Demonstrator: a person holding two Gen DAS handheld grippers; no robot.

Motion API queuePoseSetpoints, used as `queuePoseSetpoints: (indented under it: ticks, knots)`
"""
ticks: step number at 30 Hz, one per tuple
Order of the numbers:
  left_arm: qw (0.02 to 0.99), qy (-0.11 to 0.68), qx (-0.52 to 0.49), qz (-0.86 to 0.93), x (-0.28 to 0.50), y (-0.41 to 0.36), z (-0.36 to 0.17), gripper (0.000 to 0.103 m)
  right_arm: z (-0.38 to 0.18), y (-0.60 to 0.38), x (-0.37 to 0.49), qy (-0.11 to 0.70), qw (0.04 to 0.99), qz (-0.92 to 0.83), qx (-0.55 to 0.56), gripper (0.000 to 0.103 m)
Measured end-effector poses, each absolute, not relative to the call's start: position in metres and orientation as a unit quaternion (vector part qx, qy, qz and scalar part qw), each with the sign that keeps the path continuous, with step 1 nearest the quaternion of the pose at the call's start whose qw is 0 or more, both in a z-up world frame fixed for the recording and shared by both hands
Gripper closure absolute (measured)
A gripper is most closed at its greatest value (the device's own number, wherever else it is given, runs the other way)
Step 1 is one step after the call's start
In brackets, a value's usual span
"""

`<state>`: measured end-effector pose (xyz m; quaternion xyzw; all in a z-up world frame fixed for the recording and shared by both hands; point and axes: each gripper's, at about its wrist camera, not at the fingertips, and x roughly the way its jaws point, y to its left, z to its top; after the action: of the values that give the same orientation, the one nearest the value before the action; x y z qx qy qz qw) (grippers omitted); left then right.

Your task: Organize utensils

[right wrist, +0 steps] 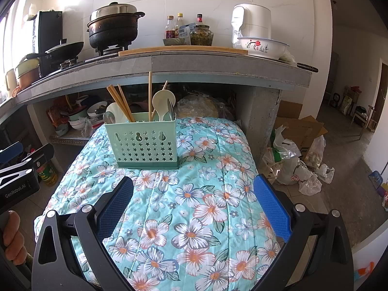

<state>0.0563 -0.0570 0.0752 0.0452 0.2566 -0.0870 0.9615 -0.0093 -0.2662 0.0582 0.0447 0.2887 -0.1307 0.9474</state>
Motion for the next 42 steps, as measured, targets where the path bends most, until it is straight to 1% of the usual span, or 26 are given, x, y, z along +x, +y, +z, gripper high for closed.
queuePoseSetpoints:
  ticks: [42]
  knots:
    - [0.961,0.257,0.045,-0.087,0.0566,-0.057,0.0764,0.008,0.0588,-0.2619,-0.0059,0.289,0.948,-0.125,0.039,0.006]
